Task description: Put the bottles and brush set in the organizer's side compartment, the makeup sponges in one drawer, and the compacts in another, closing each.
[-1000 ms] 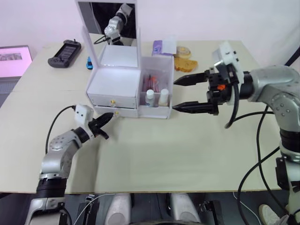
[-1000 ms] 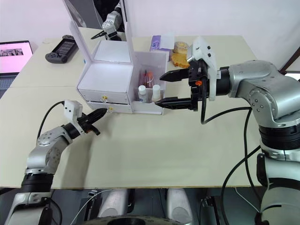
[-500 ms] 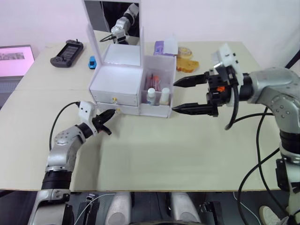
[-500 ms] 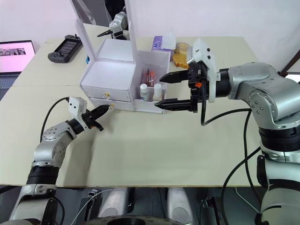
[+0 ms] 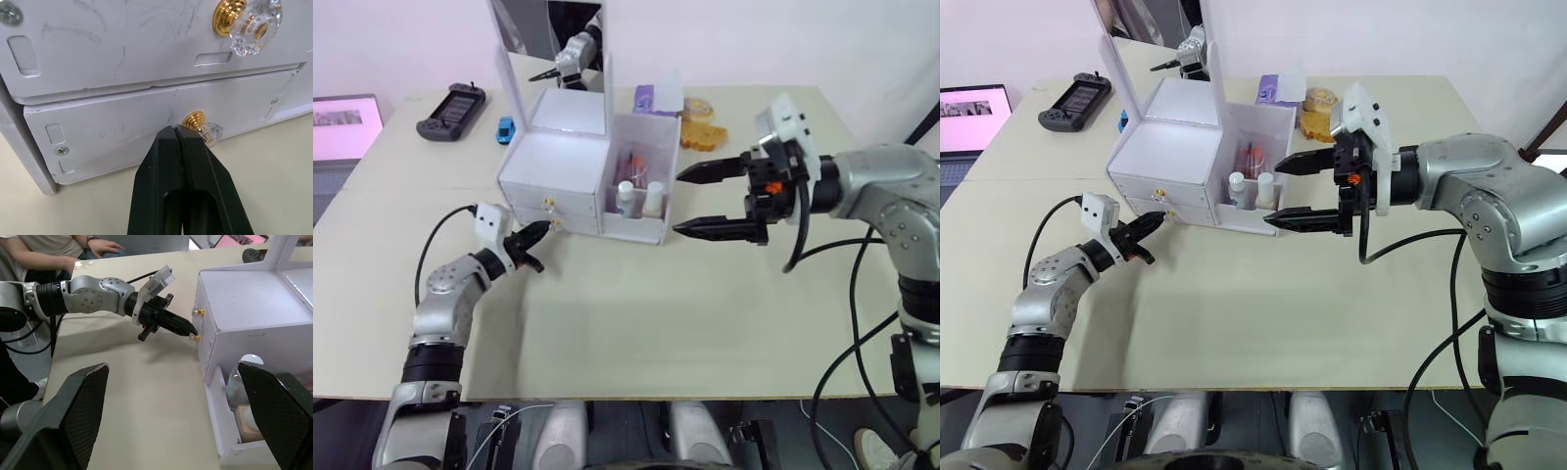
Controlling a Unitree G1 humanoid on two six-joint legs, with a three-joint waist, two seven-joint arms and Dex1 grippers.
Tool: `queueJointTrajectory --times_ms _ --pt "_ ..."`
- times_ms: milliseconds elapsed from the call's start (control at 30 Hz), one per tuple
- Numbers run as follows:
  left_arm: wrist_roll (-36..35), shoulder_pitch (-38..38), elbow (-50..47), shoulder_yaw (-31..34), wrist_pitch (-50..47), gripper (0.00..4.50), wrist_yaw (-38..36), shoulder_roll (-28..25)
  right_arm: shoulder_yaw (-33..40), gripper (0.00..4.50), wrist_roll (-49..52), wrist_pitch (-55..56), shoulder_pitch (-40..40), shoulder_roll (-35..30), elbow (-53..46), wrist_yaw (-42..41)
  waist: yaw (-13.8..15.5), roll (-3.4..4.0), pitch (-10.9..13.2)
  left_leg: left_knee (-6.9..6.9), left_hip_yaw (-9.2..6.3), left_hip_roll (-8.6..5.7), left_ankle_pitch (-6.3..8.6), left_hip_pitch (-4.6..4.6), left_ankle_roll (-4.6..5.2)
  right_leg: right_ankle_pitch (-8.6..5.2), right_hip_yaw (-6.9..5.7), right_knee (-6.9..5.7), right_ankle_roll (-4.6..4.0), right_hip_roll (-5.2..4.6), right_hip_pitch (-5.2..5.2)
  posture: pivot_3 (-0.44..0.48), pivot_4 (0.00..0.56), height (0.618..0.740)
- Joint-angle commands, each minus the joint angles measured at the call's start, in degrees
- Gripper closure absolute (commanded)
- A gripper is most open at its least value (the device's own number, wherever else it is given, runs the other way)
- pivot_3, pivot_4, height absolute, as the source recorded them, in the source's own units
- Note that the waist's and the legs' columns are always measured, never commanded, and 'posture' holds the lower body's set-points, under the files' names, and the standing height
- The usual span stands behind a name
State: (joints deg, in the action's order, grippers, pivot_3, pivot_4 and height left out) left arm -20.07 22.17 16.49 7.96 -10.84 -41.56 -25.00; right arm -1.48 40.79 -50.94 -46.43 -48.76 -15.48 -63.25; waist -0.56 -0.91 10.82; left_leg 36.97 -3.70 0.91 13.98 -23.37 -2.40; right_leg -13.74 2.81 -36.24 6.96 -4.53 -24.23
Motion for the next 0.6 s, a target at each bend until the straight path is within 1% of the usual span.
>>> queueJointTrajectory --times_ms 33,167,400,533,600 --pt "-0.71 2.38 -1.75 1.21 1.71 4.48 -0.03 -0.01 2.28 0.0 0.55 0.44 -0.38 -0.94 -1.08 0.04 0.01 0.0 0.0 0.0 0.0 0.0 0.0 0.0 0.0 0.0 0.0 0.0 0.0 0.0 0.0 0.0 0.15 0.74" --pt "-3.45 -0.43 -6.56 2.2 -1.18 4.48 -1.73 -1.06 2.55 0.0 -0.16 1.04 1.3 -1.43 -0.93 0.21 0.04 -0.01 0.0 0.01 -0.01 0.0 0.0 -0.02 0.0 0.0 0.0 0.0 0.0 0.0 0.0 0.0 0.15 0.74" --pt "-11.36 -9.79 -18.65 7.58 -7.86 4.48 -6.9 -7.34 3.73 0.0 -1.29 3.0 5.38 -2.53 -0.44 0.81 -0.62 0.01 0.02 -0.08 0.02 0.01 0.01 0.0 0.01 0.0 0.01 0.01 0.01 -0.01 -0.07 0.0 0.15 0.74" --pt "-14.23 -13.79 -21.9 11.49 -10.02 4.48 -8.1 -10.97 5.47 0.0 -3.0 5.5 9.43 -2.9 0.72 1.67 -0.42 0.01 0.02 -0.06 0.03 0.01 0.01 0.0 0.01 -0.01 0.02 0.02 -0.01 -0.01 -0.06 0.0 0.15 0.74" --pt "-13.66 -16.21 -21.25 14.54 -9.99 4.48 -8.8 -14.29 8.2 0.0 -5.01 9.22 14.35 -2.51 2.96 2.97 -0.16 -0.02 0.01 -0.06 0.05 0.01 0.01 -0.01 0.01 -0.03 0.03 0.04 -0.04 -0.01 -0.06 0.0 0.15 0.74"
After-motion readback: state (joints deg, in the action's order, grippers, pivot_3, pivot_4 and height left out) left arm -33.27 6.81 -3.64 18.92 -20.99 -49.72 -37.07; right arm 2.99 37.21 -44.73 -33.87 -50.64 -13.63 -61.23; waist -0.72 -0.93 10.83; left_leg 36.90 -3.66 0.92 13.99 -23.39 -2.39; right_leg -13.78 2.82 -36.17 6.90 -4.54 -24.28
